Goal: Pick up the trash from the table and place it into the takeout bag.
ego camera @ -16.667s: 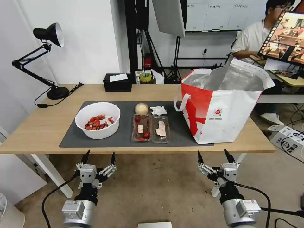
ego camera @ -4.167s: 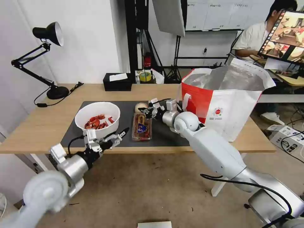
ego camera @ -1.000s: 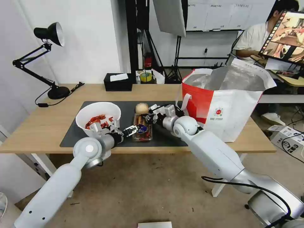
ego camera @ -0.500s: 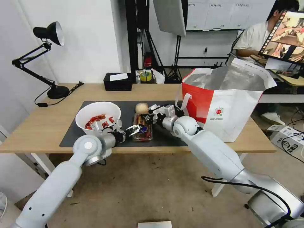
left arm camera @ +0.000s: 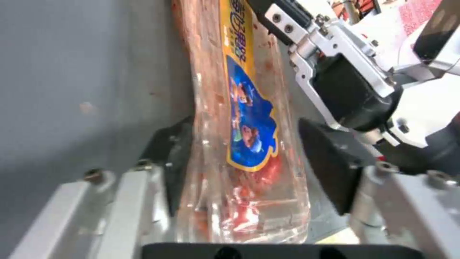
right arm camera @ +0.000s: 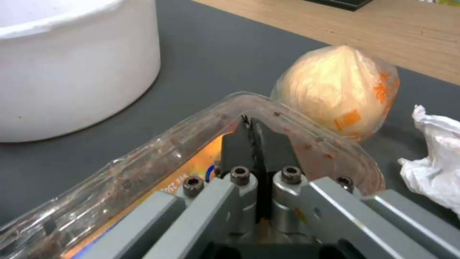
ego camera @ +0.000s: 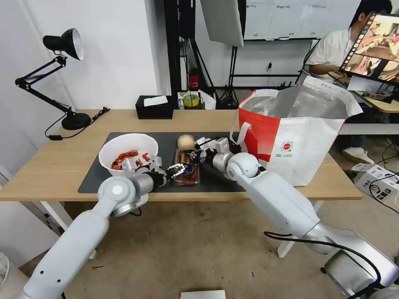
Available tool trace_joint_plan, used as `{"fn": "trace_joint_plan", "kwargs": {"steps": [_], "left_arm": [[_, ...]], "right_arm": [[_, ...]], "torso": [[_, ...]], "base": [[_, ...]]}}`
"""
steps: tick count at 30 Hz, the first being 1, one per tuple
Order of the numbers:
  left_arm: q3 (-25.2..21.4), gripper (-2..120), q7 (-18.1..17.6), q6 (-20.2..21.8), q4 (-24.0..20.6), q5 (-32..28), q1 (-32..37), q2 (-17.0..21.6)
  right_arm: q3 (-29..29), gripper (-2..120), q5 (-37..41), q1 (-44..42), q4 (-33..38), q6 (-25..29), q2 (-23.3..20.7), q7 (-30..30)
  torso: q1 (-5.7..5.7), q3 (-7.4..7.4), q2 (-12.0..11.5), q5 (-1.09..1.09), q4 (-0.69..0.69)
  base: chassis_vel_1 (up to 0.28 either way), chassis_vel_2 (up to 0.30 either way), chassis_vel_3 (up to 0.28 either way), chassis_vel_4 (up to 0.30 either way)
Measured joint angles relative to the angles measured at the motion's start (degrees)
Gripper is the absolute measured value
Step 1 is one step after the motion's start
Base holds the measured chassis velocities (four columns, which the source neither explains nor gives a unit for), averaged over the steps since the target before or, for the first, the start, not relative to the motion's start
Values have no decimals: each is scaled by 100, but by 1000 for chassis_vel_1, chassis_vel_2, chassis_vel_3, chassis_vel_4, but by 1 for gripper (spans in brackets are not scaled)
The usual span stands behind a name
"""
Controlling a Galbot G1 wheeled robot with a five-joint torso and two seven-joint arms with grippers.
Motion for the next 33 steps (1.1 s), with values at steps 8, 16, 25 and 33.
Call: {"fn": "trace_joint_plan", "kwargs": {"steps": [8,16,25,33], "left_arm": [[5,25,-37,-75,5,33,4,3],[-24,0,-48,-130,16,93,49,-2],[-18,0,-42,-140,-8,129,120,-7],[-85,0,-27,-158,-93,127,134,12]], "right_arm": [[3,0,-3,-1,-7,0,5,1],[14,0,-4,23,-16,0,11,2],[56,0,-3,16,-11,-1,8,3],[321,0,176,-142,517,170,-153,106]], "torso": [[0,-1,0,0,0],[0,-1,0,0,0],[0,-1,1,0,0],[0,-1,1,0,0]], "base": [[0,0,0,0],[0,0,0,0],[0,0,0,0],[0,0,0,0]]}}
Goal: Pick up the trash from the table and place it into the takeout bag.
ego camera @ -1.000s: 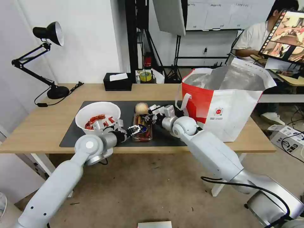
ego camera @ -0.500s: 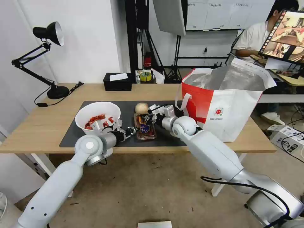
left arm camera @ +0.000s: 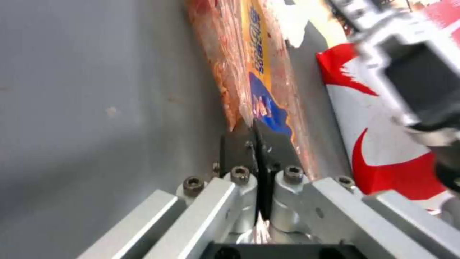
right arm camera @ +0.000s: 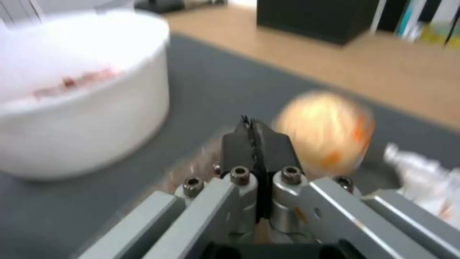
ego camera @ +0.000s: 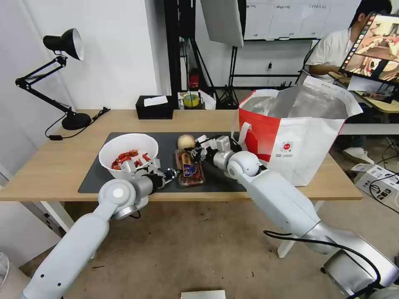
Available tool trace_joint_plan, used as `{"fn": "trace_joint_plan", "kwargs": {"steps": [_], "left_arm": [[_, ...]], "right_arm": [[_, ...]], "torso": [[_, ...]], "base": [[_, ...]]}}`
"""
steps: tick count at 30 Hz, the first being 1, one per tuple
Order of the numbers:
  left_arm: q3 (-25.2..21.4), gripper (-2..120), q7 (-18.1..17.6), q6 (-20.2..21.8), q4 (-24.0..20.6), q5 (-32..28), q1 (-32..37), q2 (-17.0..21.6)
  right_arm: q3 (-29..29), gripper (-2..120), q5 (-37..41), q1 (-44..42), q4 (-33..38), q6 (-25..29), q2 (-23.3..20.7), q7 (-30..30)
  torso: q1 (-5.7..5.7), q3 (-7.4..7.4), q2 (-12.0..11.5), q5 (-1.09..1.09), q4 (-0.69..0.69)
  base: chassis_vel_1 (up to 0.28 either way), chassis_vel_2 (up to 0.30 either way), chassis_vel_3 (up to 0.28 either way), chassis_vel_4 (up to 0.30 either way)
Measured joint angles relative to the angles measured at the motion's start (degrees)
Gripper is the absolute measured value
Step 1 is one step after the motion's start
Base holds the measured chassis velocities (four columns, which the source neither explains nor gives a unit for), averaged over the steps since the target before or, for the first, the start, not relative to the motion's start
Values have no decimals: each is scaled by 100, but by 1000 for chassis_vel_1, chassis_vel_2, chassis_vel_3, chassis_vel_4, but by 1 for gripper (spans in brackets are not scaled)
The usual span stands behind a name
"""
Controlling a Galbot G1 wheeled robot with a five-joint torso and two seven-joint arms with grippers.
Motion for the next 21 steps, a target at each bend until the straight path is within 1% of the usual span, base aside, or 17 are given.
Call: {"fn": "trace_joint_plan", "kwargs": {"steps": [1,2,3,5,6,7,10,11,12,13,14,15,17,18,19,21], "left_arm": [[-11,0,4,-8,-16,-2,6,9],[-29,0,10,-25,-33,-7,12,12],[-29,0,10,-25,-33,-7,12,12],[-70,0,22,-83,-75,-20,17,13],[-91,0,33,-102,-102,-28,21,13],[-91,0,33,-102,-102,-28,21,13],[-150,0,96,-134,-207,-44,39,27],[-150,0,96,-134,-207,-44,39,27],[-166,0,108,-144,-237,-45,52,27],[-180,0,111,-153,-256,-45,65,27],[-199,0,115,-163,-280,-45,81,25],[-199,0,115,-163,-280,-45,81,25],[-252,0,142,-184,-343,-45,120,26],[-279,0,167,-193,-392,-50,141,38],[-279,0,167,-193,-392,-50,141,38],[-311,0,188,-227,-458,-62,156,67]], "right_arm": [[55,0,67,-44,173,90,-69,79],[120,3,146,-104,362,172,-137,158],[120,3,146,-104,362,172,-137,158],[256,14,332,-257,744,345,-287,348],[323,18,400,-347,914,412,-361,431],[323,18,400,-347,914,412,-361,431],[521,33,550,-735,1443,584,-621,677],[521,33,550,-735,1443,584,-621,677],[602,37,595,-919,1631,647,-702,740],[678,39,632,-1093,1790,714,-765,788],[765,45,656,-1291,1956,784,-828,847],[765,45,656,-1291,1956,784,-828,847],[979,54,667,-1757,2315,884,-961,942],[1120,60,664,-2058,2529,932,-1048,989],[1120,60,664,-2058,2529,932,-1048,989],[1386,70,614,-2595,2907,1024,-1194,1064]], "torso": [[0,0,0,0,0],[0,0,0,0,0],[0,0,0,0,0],[0,0,0,0,0],[0,0,0,0,0],[0,0,0,0,0],[0,0,0,1,-1],[0,0,0,1,-1],[0,0,0,0,-1],[0,0,0,1,0],[0,0,0,0,0],[0,0,0,0,0],[-1,0,0,0,0],[-1,0,0,1,-1],[-1,0,0,1,-1],[-1,-1,0,1,-1]], "base": [[0,0,0,0],[0,0,0,0],[0,0,0,0],[0,0,0,0],[0,0,0,0],[0,0,0,0],[0,0,0,0],[0,0,0,0],[0,0,0,0],[0,0,0,0],[0,0,0,0],[0,0,0,0],[0,0,0,0],[0,0,0,0],[0,0,0,0],[0,0,0,0]]}}
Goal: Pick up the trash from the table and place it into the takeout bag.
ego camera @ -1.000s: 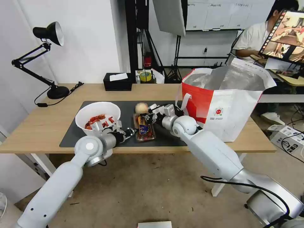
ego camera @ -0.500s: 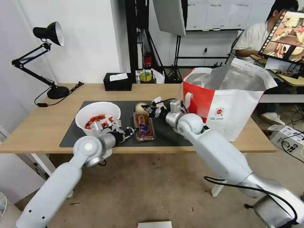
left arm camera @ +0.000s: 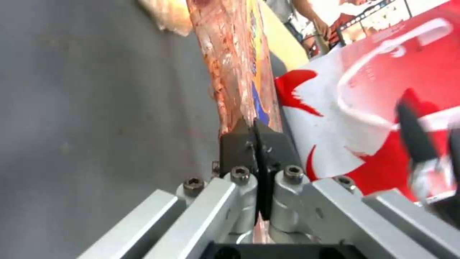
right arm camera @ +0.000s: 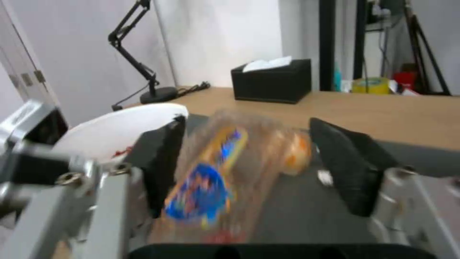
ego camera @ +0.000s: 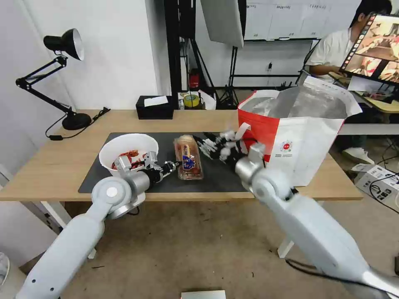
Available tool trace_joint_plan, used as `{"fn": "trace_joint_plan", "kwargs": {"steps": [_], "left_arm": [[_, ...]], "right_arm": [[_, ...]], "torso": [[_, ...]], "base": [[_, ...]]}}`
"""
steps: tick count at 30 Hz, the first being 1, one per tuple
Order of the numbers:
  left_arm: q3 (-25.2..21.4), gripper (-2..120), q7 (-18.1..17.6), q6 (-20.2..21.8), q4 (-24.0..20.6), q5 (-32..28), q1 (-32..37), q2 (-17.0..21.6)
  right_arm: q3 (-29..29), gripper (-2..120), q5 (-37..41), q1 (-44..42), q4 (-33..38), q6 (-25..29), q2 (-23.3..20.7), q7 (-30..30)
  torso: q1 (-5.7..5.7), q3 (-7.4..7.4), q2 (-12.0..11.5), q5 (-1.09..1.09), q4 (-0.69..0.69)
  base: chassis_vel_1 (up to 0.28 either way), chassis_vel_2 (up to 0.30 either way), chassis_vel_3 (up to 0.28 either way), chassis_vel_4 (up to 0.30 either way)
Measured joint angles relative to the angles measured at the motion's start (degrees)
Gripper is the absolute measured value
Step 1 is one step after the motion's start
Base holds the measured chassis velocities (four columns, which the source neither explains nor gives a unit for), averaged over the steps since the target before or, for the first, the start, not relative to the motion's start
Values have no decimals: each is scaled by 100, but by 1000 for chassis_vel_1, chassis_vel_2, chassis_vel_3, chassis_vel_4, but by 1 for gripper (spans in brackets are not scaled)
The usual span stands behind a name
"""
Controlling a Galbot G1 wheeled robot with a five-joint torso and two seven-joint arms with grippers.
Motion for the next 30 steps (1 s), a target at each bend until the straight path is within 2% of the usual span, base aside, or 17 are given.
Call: {"fn": "trace_joint_plan", "kwargs": {"steps": [2,4,5,7,10,16,24,27,30], "left_arm": [[-6,0,2,-13,-19,-2,2,3],[-28,0,6,-64,-87,-6,10,5],[-28,0,6,-64,-87,-6,10,5],[-31,0,6,-95,-126,-8,8,-2],[-50,0,6,-124,-157,-17,-15,-5],[-135,0,7,-174,-311,-67,-147,70],[-176,0,68,-242,-444,-111,-293,150],[-114,0,89,-291,-462,-213,-622,195],[-59,0,91,-312,-447,-252,-767,214]], "right_arm": [[76,74,-25,-130,90,20,-32,12],[495,87,-222,-805,511,133,-166,33],[495,87,-222,-805,511,133,-166,33],[787,95,-412,-1344,769,257,-221,31],[1024,100,-580,-1859,996,431,-232,17],[1496,100,-1024,-2753,1339,959,-53,16],[1995,100,-1306,-3590,1571,1294,192,-12],[2283,100,-1542,-4104,1628,1501,379,-55],[2357,100,-1595,-4241,1628,1576,439,-73]], "torso": [[0,0,0,1,0],[0,0,0,-1,1],[0,0,0,-1,1],[0,0,0,-1,1],[0,1,0,0,0],[0,0,0,-1,1],[0,1,0,-2,1],[0,1,0,-1,1],[0,1,0,-2,1]], "base": [[0,0,0,0],[0,0,0,0],[0,0,0,0],[0,0,0,0],[0,0,0,0],[0,0,0,0],[0,0,0,0],[0,0,0,0],[0,0,0,0]]}}
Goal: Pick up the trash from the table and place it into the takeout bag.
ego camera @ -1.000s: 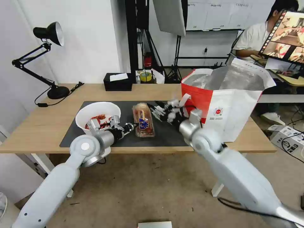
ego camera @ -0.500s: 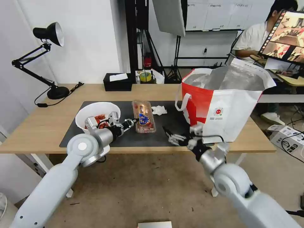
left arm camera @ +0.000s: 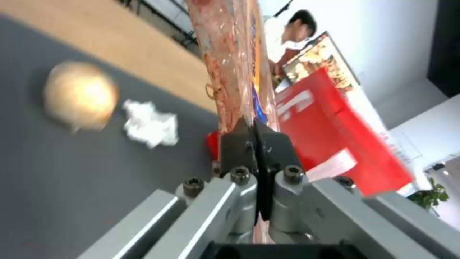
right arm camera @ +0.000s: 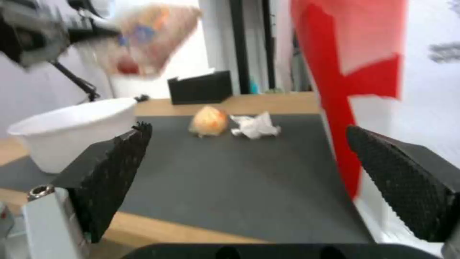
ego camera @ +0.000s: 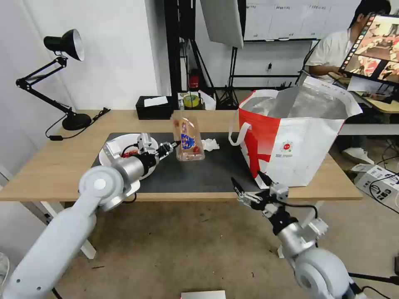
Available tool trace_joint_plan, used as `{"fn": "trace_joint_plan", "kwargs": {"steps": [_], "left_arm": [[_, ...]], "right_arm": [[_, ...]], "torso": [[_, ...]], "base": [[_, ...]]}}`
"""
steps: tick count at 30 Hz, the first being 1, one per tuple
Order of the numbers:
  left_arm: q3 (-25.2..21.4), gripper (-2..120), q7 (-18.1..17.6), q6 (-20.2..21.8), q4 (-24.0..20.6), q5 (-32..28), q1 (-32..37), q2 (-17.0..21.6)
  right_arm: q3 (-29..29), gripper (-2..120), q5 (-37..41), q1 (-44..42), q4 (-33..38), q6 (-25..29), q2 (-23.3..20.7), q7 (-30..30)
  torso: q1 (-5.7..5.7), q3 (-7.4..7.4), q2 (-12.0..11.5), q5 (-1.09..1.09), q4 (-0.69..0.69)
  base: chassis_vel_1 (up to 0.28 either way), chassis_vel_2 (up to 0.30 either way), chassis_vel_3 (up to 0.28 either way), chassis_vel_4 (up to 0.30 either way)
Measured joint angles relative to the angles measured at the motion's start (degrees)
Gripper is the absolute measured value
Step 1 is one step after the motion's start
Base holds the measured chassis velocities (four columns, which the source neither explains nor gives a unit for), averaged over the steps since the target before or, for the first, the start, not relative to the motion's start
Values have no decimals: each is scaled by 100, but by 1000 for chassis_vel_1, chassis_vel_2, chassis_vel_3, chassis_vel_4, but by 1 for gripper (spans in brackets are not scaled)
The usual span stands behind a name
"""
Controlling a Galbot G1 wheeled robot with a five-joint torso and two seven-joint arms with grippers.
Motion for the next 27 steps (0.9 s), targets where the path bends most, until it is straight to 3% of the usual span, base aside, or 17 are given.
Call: {"fn": "trace_joint_plan", "kwargs": {"steps": [12,15,24,27], "left_arm": [[717,0,32,-271,302,-172,-1443,-146],[1233,0,31,-409,629,-27,-2262,-410],[2061,0,31,-652,1475,337,-3399,-1089],[2336,0,35,-735,1856,508,-3830,-1484]], "right_arm": [[330,100,-501,-823,-69,589,533,-119],[413,100,-706,-1002,-70,733,708,-132],[412,100,-1022,-1259,-151,953,987,-233],[369,100,-1165,-1300,-164,983,1068,-241]], "torso": [[1,0,-1,1,1],[1,0,-1,2,0],[1,1,-1,4,0],[1,0,-1,2,0]], "base": [[0,0,0,0],[0,0,0,0],[0,0,0,0],[0,0,0,0]]}}
